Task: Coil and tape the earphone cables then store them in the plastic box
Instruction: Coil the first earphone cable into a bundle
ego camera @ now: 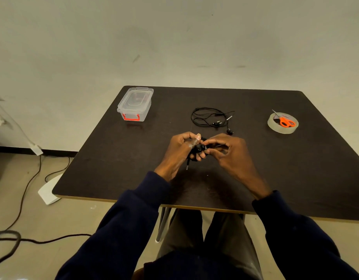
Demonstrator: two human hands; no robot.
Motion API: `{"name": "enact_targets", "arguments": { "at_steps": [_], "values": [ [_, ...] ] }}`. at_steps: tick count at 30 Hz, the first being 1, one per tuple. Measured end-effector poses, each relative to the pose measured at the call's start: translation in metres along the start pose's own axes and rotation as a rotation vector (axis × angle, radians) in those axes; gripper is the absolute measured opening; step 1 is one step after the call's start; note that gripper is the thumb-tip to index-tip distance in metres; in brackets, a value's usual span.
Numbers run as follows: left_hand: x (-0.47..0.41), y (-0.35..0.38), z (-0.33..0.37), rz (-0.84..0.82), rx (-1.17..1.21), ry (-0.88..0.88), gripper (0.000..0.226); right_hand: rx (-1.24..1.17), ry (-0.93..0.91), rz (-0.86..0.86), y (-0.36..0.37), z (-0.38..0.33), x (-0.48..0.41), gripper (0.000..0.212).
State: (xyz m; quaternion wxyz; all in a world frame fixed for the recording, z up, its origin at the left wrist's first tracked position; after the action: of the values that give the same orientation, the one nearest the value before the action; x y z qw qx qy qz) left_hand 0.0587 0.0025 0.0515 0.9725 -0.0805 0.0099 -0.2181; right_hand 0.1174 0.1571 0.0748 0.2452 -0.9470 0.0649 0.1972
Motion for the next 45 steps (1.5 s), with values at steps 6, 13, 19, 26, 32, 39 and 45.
{"name": "enact_targets", "arguments": {
  "at_steps": [6, 13, 19, 26, 32, 39, 45],
  "values": [
    [0.002, -0.002, 0.002, -0.018, -0.032, 0.039, 0.029, 0.155, -0.149, -0.041, 0.0, -0.008, -0.001, 0.031],
    [0.004, -0.001, -0.003, -0.041, -0.077, 0.046, 0.022, 0.274, -0.251, -0.07, 0.0, -0.012, 0.002, 0.025],
    [0.004, 0.001, -0.003, -0.031, -0.076, 0.063, 0.023, 0.134, -0.255, -0.138, 0.001, -0.012, -0.001, 0.025],
    [0.008, 0.0, 0.002, -0.045, -0.011, 0.079, 0.024, -0.438, -0.035, 0.06, -0.01, 0.004, 0.001, 0.015],
    [0.01, 0.006, 0.009, -0.096, -0.002, 0.097, 0.023, -0.673, 0.184, 0.208, -0.01, 0.015, -0.002, 0.027],
    [0.01, 0.009, 0.008, -0.195, -0.002, 0.036, 0.029, -0.603, 0.106, 0.366, -0.009, 0.0, -0.005, 0.025],
    [0.008, 0.011, 0.013, -0.239, -0.042, 0.012, 0.034, -0.672, 0.155, 0.406, -0.006, 0.006, -0.008, 0.028]
  ]
}}
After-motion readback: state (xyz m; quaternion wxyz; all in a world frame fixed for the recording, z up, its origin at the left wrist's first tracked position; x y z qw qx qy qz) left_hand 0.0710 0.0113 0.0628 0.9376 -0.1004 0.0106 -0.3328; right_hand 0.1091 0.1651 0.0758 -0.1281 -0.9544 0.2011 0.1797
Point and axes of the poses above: each hand's wrist, its own x-axis away from the middle knuckle, its own y-axis out of the palm, z = x × y, the point moved 4 cm from there along -x, towards the middle knuckle, and after that the axes turned 11 degrees about -x, right-handed, at the moved point
